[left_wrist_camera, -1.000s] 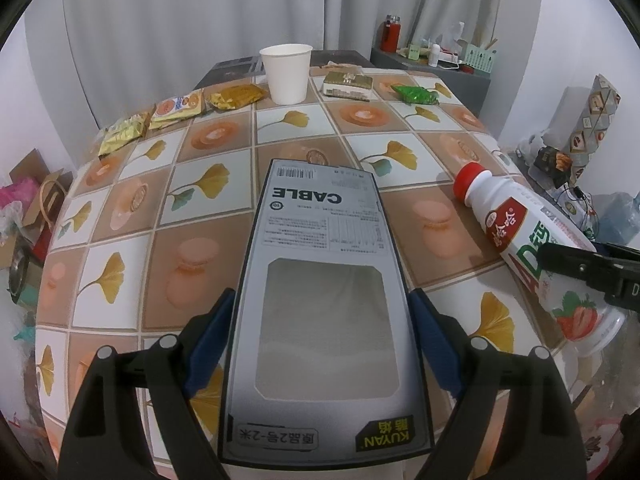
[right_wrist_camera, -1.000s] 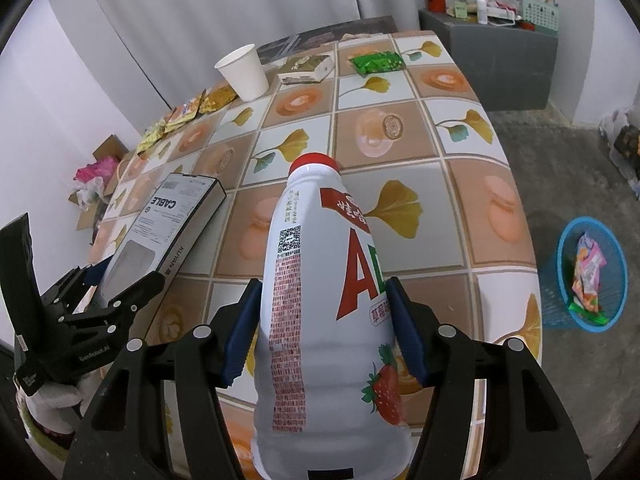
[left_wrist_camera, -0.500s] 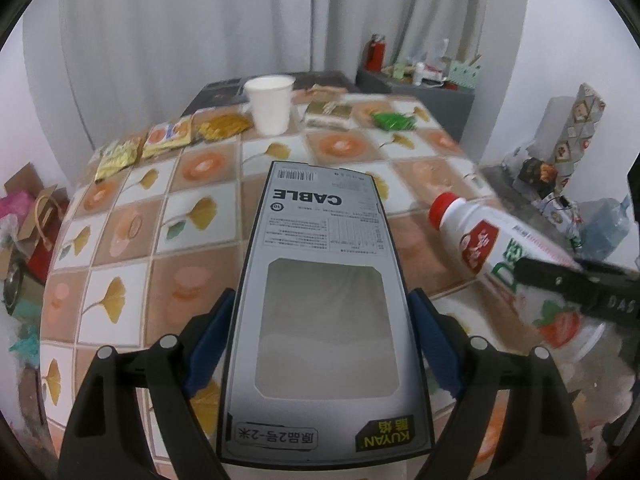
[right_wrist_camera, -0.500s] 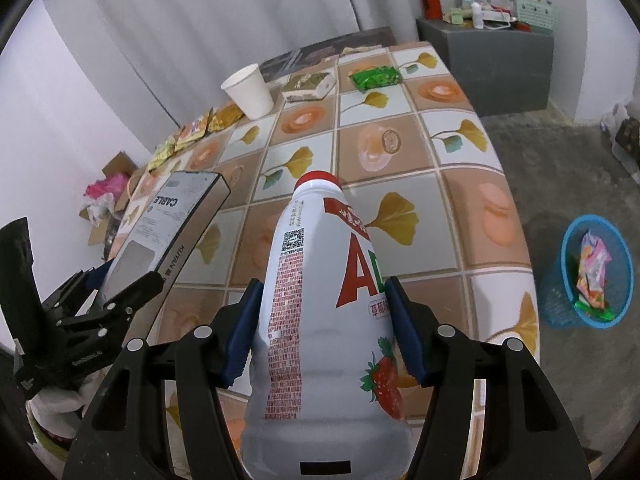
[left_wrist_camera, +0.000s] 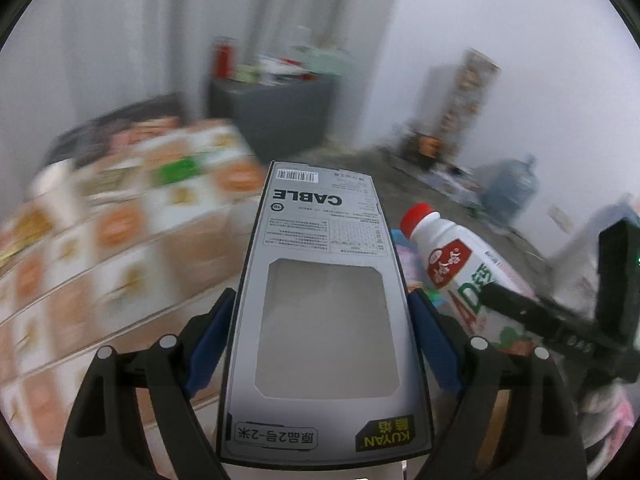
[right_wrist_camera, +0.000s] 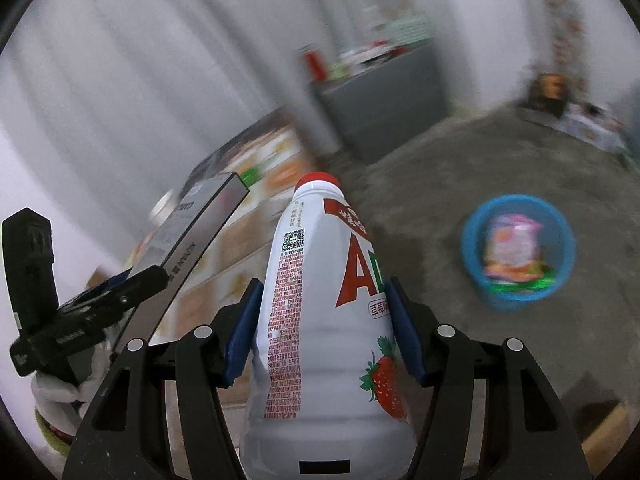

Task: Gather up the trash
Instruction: 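Carry the box and bottle to the blue wastebasket and release both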

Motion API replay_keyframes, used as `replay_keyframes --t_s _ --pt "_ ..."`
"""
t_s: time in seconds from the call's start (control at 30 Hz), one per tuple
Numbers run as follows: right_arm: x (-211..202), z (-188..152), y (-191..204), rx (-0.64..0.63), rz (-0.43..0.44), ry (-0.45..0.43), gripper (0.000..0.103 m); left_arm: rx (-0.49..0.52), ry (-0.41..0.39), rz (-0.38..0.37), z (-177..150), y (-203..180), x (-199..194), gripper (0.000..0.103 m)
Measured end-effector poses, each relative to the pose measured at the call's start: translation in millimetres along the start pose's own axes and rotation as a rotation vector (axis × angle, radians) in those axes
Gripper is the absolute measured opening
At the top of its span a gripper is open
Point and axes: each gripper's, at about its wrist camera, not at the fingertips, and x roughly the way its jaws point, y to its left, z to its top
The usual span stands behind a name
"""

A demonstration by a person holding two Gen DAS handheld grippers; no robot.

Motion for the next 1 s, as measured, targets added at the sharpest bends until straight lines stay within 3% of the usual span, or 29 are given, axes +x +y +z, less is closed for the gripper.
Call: replay_keyframes --t_s 0.13,0.27,0.37,0.5,0.57,0.63,0.8,0.93,1.0 --pt "-4 13 -80 0.155 -0.085 -0.027 0.058 0.067 0.110 -0.126 35 -68 73 0.084" --pt "15 21 -144 0.293 -0.118 -0.018 0.058 0.117 0.242 -0.173 55 -126 157 0.084" --pt "47 34 -189 0.393 -0.120 -0.006 0.058 0.125 0.291 -0.166 67 -156 215 0.086" --pt "104 51 -239 0.501 -0.110 0.005 0.064 0.111 0.300 -0.132 85 -164 292 0.090" --pt "131 53 -259 0.530 -0.142 0.008 0.072 0.081 0.305 -0.105 87 -160 325 0.091" --pt "149 45 -274 0.573 -0.210 0.031 0.072 0.050 0.328 -0.076 88 -154 350 0.091" --pt "131 26 -272 0.553 -0.205 0.018 0.072 -0.004 0.335 -0.106 84 -139 353 0.091" --pt "92 21 -250 0.463 -0.226 -0.022 0.072 0.009 0.294 -0.156 91 -133 311 0.091" --pt "71 20 -235 0.399 -0.245 -0.052 0.072 0.040 0.243 -0.188 95 -130 272 0.091"
